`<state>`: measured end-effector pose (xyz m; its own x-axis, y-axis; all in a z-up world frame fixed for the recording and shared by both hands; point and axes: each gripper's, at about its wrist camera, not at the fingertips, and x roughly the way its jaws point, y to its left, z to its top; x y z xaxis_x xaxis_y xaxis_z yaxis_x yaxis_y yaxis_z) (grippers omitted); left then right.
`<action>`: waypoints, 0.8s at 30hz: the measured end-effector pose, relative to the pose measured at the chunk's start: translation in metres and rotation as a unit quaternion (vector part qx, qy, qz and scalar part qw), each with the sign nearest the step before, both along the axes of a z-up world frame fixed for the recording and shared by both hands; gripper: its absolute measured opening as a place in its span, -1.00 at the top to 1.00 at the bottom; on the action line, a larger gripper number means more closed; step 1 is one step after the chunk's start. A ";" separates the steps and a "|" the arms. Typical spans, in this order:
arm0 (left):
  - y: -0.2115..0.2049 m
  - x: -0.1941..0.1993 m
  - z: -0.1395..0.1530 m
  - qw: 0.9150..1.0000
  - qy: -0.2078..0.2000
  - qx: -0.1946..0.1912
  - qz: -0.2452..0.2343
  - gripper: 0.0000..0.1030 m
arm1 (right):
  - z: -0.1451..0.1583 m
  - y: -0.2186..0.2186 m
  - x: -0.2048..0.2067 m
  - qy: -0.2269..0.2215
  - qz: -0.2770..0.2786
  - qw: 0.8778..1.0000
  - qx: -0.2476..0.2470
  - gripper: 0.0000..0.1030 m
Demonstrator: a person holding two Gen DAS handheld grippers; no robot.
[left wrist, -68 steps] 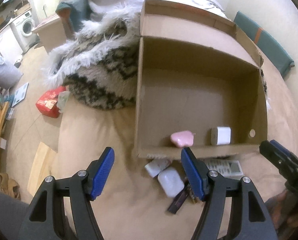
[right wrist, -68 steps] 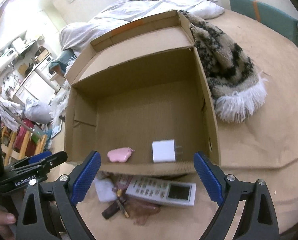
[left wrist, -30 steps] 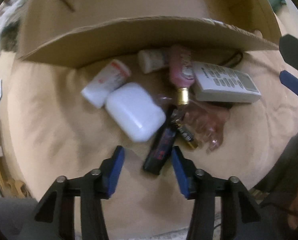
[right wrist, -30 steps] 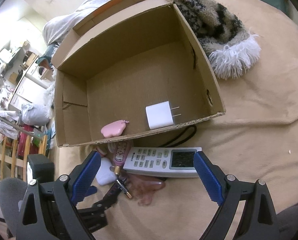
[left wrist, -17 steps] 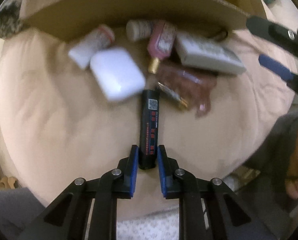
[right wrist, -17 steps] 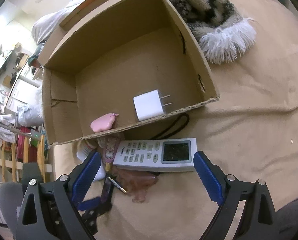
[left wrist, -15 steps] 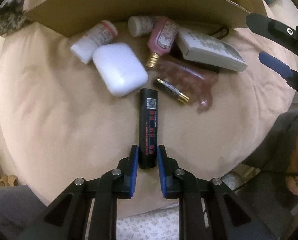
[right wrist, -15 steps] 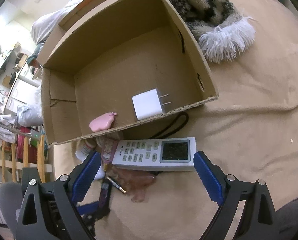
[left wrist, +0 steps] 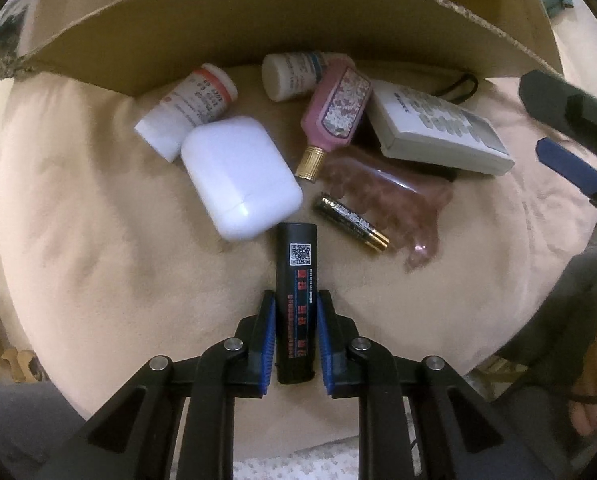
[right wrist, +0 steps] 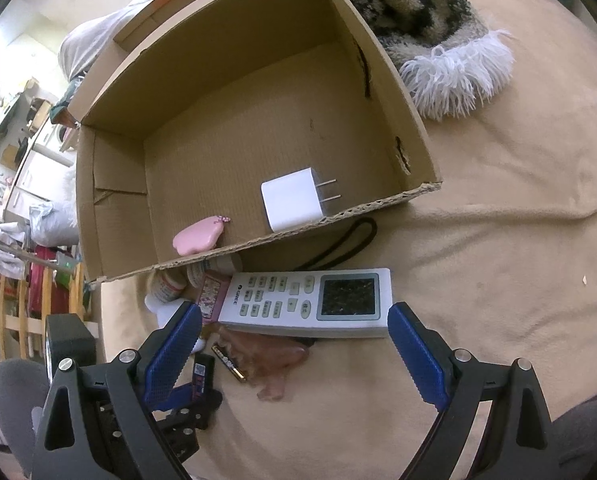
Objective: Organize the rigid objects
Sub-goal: 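Grasp the white remote with the right tool while the left tool holds the black cylinder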
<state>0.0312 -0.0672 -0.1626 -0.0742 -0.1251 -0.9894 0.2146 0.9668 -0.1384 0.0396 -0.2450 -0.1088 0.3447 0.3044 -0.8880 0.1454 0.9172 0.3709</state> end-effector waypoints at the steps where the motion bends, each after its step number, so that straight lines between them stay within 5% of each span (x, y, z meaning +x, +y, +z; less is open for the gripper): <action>1: 0.004 0.000 0.003 1.000 -0.001 -0.002 0.002 0.67 | 0.000 0.000 0.000 0.000 0.000 1.000 0.000 -0.93; 11: 0.055 0.005 0.073 0.991 -0.102 -0.028 0.079 0.67 | -0.012 -0.018 0.000 0.026 -0.032 0.999 0.031 -0.94; 20: 0.075 0.012 0.081 0.987 -0.101 -0.055 0.113 0.67 | -0.053 -0.038 -0.018 0.112 -0.106 0.976 0.155 -0.93; 24: 0.061 0.011 0.077 0.987 -0.102 -0.057 0.112 0.67 | -0.063 -0.036 -0.014 0.105 -0.132 0.969 0.179 -0.80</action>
<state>0.0425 -0.0063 -0.0852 0.1678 -0.2264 -0.9595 0.0313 0.9740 -0.2243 0.0259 -0.2808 -0.1716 0.2758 0.5311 -0.8011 0.4640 0.6564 0.5949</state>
